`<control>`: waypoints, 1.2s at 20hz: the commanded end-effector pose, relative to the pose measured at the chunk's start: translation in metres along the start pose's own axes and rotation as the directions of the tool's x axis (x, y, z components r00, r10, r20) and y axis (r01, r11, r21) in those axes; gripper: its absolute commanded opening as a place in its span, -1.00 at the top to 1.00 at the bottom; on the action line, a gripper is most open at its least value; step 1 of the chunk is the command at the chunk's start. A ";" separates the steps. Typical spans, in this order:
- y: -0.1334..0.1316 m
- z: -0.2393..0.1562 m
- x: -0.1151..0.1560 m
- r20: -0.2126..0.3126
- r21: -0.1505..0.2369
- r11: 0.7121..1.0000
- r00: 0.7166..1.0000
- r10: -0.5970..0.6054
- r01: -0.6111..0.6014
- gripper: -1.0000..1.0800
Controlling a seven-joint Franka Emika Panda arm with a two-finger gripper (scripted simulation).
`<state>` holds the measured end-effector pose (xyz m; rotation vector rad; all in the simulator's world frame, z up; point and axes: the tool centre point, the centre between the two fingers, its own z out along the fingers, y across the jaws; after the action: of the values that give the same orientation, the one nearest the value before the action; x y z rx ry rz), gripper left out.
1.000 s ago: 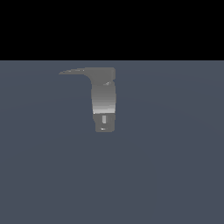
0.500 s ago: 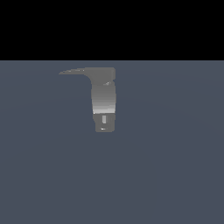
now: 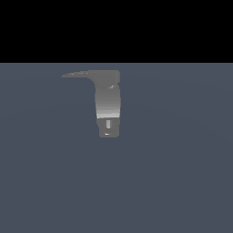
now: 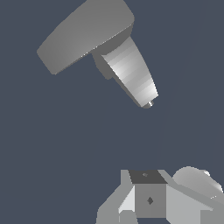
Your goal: Turn on the faucet by rotating a designated handle.
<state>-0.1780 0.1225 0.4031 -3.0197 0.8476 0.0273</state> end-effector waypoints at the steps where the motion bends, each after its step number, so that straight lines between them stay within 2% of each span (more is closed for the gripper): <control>1: -0.013 0.008 0.005 0.000 0.002 0.999 0.999 0.052 -0.052 1.00; 12: -0.066 0.040 0.033 0.001 0.008 0.964 0.964 0.267 -0.267 1.00; 18: -0.090 0.056 0.053 0.001 0.010 0.927 0.927 0.376 -0.376 1.00; 24: -0.112 0.073 0.075 0.000 0.012 0.878 0.878 0.479 -0.479 1.00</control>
<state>-0.0645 0.1783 0.3335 -2.7347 1.5242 0.0206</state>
